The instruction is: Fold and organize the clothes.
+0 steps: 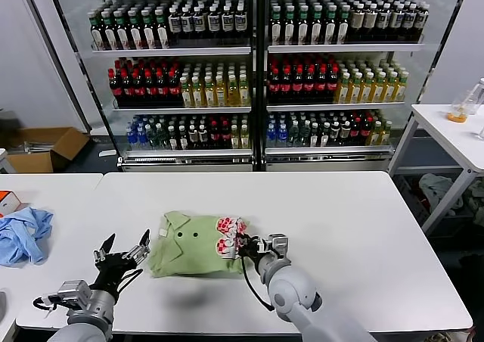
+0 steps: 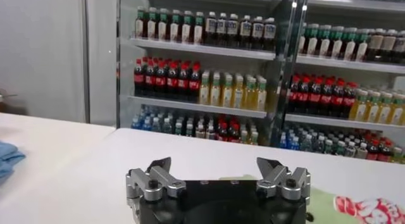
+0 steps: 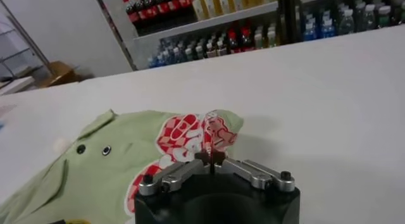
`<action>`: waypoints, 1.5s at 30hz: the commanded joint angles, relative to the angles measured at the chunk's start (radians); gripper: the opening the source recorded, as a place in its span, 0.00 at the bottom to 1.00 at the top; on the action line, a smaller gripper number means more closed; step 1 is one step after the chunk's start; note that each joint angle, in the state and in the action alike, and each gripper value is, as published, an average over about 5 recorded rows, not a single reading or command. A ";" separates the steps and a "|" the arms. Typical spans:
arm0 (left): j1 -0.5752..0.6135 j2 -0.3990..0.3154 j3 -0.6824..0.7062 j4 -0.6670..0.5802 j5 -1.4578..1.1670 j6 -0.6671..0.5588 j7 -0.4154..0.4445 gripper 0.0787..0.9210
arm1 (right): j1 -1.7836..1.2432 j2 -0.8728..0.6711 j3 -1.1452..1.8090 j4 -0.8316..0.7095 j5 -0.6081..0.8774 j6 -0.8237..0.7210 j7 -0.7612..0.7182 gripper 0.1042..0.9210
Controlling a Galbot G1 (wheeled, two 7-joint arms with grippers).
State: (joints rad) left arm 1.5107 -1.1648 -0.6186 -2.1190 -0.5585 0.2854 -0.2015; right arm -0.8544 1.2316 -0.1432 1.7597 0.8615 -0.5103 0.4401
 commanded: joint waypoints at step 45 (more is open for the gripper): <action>-0.043 -0.019 0.100 -0.008 0.076 -0.015 0.035 0.88 | -0.655 -0.306 0.711 0.327 -0.435 0.401 -0.234 0.79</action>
State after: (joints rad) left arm 1.4522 -1.1703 -0.5217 -2.0898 -0.5023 0.2705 -0.1686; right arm -1.2549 0.9339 0.3756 1.9763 0.4760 -0.2157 0.2164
